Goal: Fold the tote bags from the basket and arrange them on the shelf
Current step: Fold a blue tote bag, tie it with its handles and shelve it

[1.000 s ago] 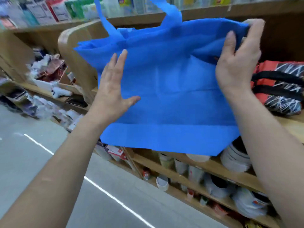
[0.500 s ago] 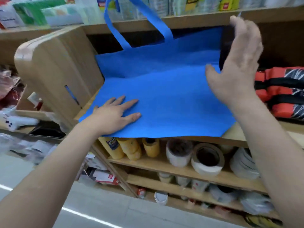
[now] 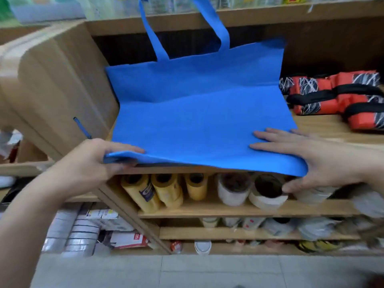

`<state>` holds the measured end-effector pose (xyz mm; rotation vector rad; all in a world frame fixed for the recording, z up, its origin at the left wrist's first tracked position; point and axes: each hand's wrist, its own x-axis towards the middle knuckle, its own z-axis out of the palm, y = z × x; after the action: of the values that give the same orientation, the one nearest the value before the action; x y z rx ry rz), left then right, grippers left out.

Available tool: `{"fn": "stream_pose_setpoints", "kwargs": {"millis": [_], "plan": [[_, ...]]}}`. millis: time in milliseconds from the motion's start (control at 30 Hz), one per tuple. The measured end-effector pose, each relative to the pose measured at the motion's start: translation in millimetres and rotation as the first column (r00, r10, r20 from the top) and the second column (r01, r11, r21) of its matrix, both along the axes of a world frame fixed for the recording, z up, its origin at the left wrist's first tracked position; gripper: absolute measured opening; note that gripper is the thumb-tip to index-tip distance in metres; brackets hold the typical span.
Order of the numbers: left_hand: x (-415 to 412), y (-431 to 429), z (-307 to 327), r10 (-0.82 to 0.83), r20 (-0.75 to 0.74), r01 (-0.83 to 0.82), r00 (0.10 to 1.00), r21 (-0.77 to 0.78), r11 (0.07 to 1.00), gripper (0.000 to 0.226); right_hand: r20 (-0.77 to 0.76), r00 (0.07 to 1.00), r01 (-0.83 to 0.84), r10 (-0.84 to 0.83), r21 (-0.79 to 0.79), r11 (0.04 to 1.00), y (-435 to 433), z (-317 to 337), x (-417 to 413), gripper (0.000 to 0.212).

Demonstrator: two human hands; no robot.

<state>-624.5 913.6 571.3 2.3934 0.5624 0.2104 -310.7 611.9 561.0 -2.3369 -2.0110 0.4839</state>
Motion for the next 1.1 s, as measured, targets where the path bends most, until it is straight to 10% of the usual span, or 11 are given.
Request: {"fn": "stream_pose_setpoints", "kwargs": {"millis": [67, 167, 367, 500, 633, 833, 900, 1100], "plan": [[0, -6, -3, 0.193, 0.141, -0.172, 0.971, -0.154, 0.973, 0.031, -0.268, 0.959, 0.134, -0.094, 0.134, 0.982, -4, 3, 1, 0.074], [10, -21, -16, 0.404, 0.287, -0.405, 0.868, -0.058, 0.912, 0.005, -0.739, 0.652, 0.547, -0.168, 0.305, 0.78, -5, 2, -3, 0.032], [14, -33, -24, 0.35, 0.389, -0.476, 0.852, 0.296, 0.828, 0.05, -0.554, 0.734, 0.677, -0.393, 0.644, 0.356, 4, -18, -7, 0.012], [12, -23, -27, 0.024, 0.165, -0.135, 0.986, 0.706, 0.695, 0.029, -0.306, 0.838, 0.511, -0.452, 0.731, 0.453, 11, -18, -13, 0.031], [-3, -12, -26, -0.042, -0.073, 0.068, 0.996, 0.394, 0.917, 0.053, -0.277, 0.875, 0.475, -0.398, 0.654, 0.589, -4, -16, -14, 0.034], [-10, -9, -28, -0.02, 0.014, 0.013, 1.0, 0.384, 0.923, 0.072, -0.19, 0.944, 0.33, -0.27, 0.538, 0.776, -24, -16, -6, 0.025], [-10, -9, -24, 0.003, 0.07, -0.027, 0.998, 0.349, 0.937, 0.071, -0.071, 0.966, 0.257, -0.249, 0.391, 0.884, -28, -18, -2, 0.06], [-17, -26, -8, 0.244, 0.279, -0.253, 0.929, -0.005, 0.967, 0.033, -0.309, 0.924, 0.356, -0.225, 0.483, 0.8, -45, -8, 5, 0.042]]}}
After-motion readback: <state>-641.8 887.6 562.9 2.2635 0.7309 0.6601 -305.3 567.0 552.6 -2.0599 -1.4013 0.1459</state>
